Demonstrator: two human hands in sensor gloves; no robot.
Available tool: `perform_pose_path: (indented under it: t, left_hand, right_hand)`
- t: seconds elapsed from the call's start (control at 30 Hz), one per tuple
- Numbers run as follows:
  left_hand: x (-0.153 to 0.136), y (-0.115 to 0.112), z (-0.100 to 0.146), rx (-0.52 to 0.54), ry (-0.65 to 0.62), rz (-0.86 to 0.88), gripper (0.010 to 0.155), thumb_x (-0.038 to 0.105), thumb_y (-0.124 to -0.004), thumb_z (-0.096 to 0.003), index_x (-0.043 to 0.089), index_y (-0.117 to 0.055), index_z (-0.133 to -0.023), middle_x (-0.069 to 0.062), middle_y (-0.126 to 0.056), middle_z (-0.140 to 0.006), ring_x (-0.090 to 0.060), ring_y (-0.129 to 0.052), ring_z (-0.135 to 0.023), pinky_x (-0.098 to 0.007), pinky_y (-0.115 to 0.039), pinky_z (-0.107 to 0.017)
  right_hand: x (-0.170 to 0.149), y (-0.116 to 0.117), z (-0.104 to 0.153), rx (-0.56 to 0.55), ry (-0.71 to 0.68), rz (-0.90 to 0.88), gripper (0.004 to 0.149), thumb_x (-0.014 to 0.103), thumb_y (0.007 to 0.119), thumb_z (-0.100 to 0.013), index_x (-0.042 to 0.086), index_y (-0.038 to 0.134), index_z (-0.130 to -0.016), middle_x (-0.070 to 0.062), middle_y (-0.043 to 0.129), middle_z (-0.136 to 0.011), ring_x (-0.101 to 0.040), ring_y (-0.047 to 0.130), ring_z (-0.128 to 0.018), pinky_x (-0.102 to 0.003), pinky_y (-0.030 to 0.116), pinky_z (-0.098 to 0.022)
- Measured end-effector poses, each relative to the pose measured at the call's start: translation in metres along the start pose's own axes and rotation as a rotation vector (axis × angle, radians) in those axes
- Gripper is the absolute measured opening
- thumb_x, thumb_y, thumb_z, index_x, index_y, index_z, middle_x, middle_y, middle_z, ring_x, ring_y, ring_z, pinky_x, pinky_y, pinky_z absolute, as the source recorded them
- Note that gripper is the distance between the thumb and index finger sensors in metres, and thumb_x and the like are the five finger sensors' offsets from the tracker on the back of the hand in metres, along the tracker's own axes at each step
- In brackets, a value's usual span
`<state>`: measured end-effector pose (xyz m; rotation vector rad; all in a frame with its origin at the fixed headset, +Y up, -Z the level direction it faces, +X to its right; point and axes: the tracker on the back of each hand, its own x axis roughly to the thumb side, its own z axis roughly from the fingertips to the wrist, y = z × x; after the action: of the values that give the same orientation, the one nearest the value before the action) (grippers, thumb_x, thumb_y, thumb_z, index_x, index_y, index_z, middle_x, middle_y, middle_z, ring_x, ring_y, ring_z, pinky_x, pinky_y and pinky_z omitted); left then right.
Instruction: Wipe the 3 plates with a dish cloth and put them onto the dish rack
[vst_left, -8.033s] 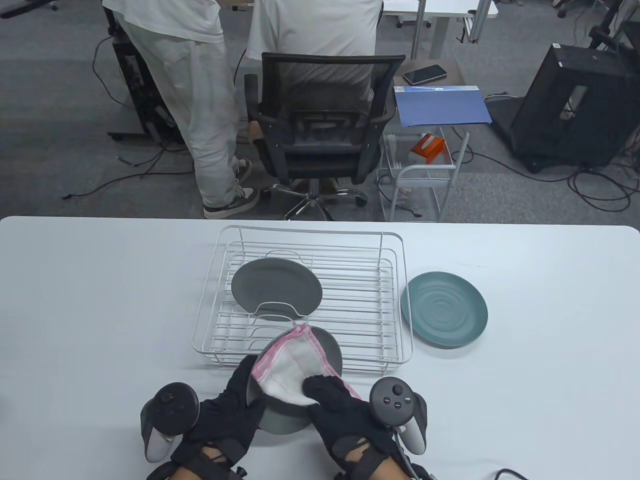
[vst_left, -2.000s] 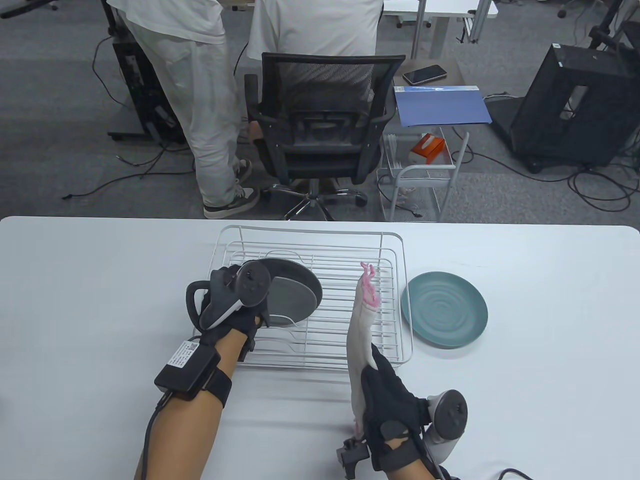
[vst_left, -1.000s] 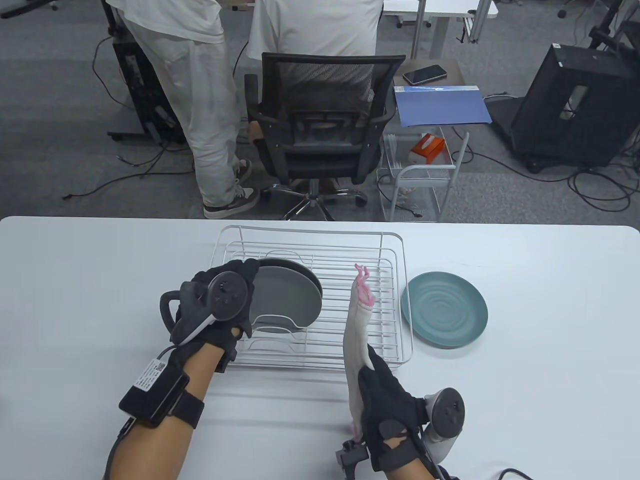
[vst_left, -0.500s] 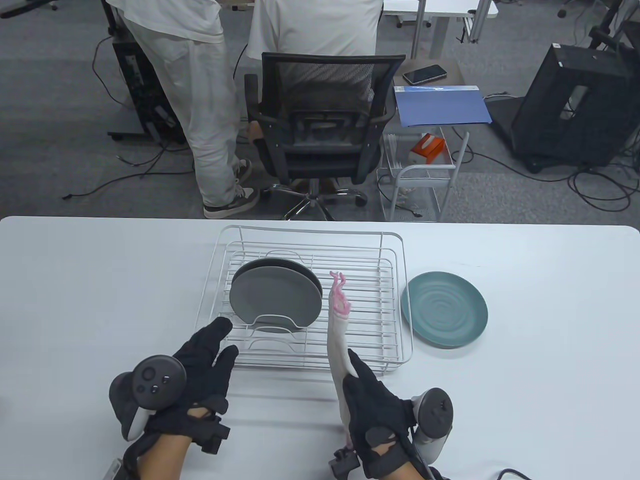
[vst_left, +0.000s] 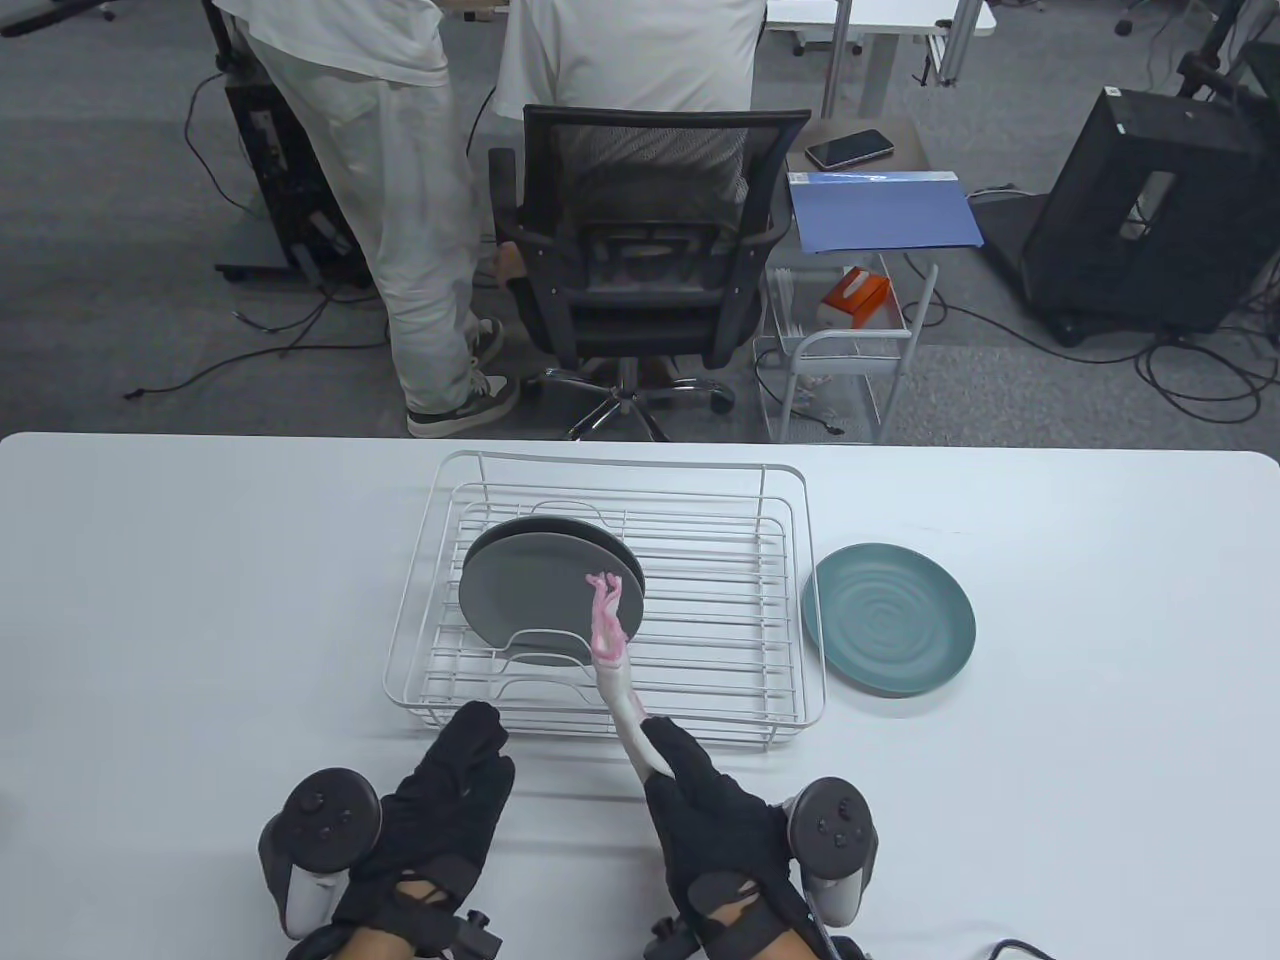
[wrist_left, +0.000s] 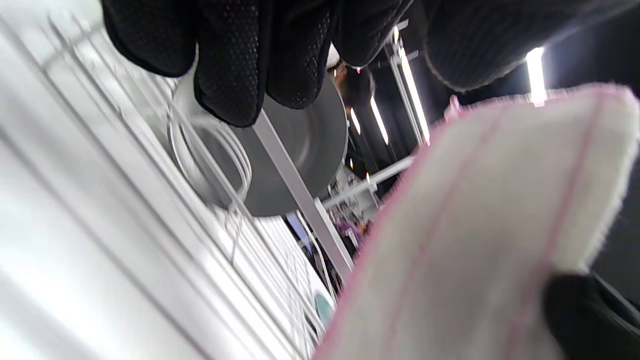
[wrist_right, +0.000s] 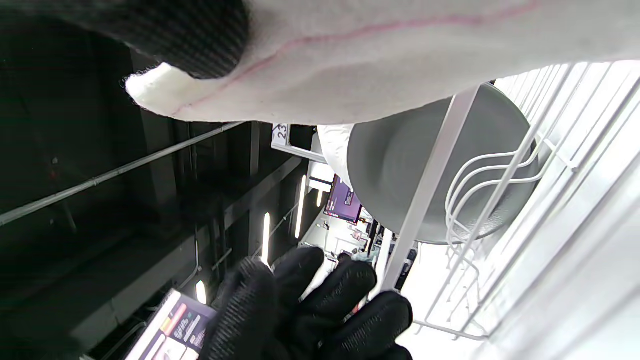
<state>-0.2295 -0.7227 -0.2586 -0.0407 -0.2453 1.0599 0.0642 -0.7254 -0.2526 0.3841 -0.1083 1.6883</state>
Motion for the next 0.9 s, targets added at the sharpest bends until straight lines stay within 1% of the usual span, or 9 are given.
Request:
perform_pose_path:
  t: [0.1,0.23,0.37,0.43,0.57,0.63,0.7,0.8,0.9]
  left_hand:
    - [0.001,-0.013,-0.002,-0.112,-0.009,0.058,0.075,0.063,-0.069,-0.0549,0.022,-0.04,-0.111,-0.017,-0.061,-0.112,-0.044,-0.076,-0.099,-0.064,-0.058,-0.07]
    - [0.006,-0.03,-0.003,-0.269,-0.069,0.052,0.084,0.071,-0.066,-0.0532,0.021,-0.033,-0.111,-0.017,-0.053,-0.116,-0.044,-0.069,-0.104,-0.064,-0.057,-0.072]
    - [0.016,-0.043,-0.002,-0.32,-0.14,0.094,0.093,0.076,-0.068,-0.0506,0.018,-0.025,-0.11,-0.017,-0.05,-0.117,-0.042,-0.069,-0.106,-0.064,-0.058,-0.072]
    - [0.017,-0.043,-0.001,-0.303,-0.138,0.104,0.096,0.076,-0.069,-0.0502,0.017,-0.022,-0.109,-0.018,-0.049,-0.116,-0.041,-0.07,-0.106,-0.063,-0.059,-0.073]
    - [0.016,-0.037,0.0,-0.231,-0.13,0.12,0.092,0.074,-0.072,-0.0522,0.018,-0.028,-0.11,-0.016,-0.057,-0.114,-0.036,-0.077,-0.103,-0.06,-0.063,-0.073]
    - [0.015,-0.034,0.001,-0.189,-0.109,0.127,0.085,0.07,-0.072,-0.0548,0.018,-0.033,-0.109,-0.015,-0.063,-0.112,-0.033,-0.084,-0.1,-0.059,-0.065,-0.073]
    - [0.014,-0.029,0.002,-0.122,-0.081,0.126,0.072,0.059,-0.071,-0.0585,0.018,-0.039,-0.108,-0.013,-0.071,-0.108,-0.031,-0.091,-0.094,-0.056,-0.069,-0.072]
    - [0.011,-0.023,0.001,-0.106,-0.082,0.165,0.058,0.049,-0.065,-0.06,0.02,-0.047,-0.107,-0.013,-0.077,-0.104,-0.03,-0.095,-0.09,-0.055,-0.071,-0.07]
    - [0.008,-0.016,0.0,-0.068,-0.07,0.185,0.054,0.046,-0.065,-0.0599,0.019,-0.054,-0.106,-0.013,-0.083,-0.1,-0.031,-0.099,-0.085,-0.055,-0.072,-0.068]
  right_hand:
    - [0.002,0.007,0.001,0.021,-0.015,0.082,0.058,0.038,0.07,-0.05,0.007,0.061,-0.098,-0.024,0.056,-0.097,-0.051,0.046,-0.087,-0.066,0.043,-0.062]
    - [0.007,0.02,0.002,0.067,-0.052,0.226,0.058,0.038,0.071,-0.05,0.009,0.059,-0.099,-0.023,0.055,-0.098,-0.05,0.045,-0.087,-0.065,0.042,-0.062]
    - [0.012,0.037,0.003,0.125,-0.081,0.37,0.059,0.038,0.072,-0.05,0.011,0.056,-0.1,-0.021,0.051,-0.1,-0.049,0.042,-0.088,-0.065,0.04,-0.062]
    - [0.015,0.043,0.004,0.136,-0.102,0.431,0.06,0.038,0.071,-0.05,0.012,0.051,-0.1,-0.02,0.046,-0.101,-0.049,0.04,-0.088,-0.065,0.039,-0.062]
    - [0.024,0.056,0.005,0.156,-0.142,0.603,0.062,0.039,0.071,-0.05,0.014,0.045,-0.101,-0.018,0.039,-0.102,-0.049,0.034,-0.089,-0.065,0.037,-0.063]
    - [0.028,0.063,0.006,0.165,-0.156,0.671,0.062,0.039,0.071,-0.05,0.015,0.043,-0.101,-0.018,0.037,-0.103,-0.049,0.033,-0.089,-0.065,0.036,-0.063]
    - [0.03,0.069,0.007,0.177,-0.18,0.717,0.063,0.04,0.071,-0.05,0.015,0.042,-0.101,-0.018,0.036,-0.103,-0.048,0.033,-0.089,-0.065,0.037,-0.063]
    - [0.026,0.068,0.006,0.236,-0.161,0.67,0.071,0.045,0.072,-0.05,0.015,0.035,-0.102,-0.017,0.029,-0.104,-0.049,0.029,-0.09,-0.065,0.035,-0.063]
    - [0.023,0.063,0.005,0.268,-0.169,0.606,0.071,0.047,0.073,-0.049,0.015,0.04,-0.103,-0.017,0.029,-0.105,-0.049,0.028,-0.09,-0.066,0.035,-0.063]
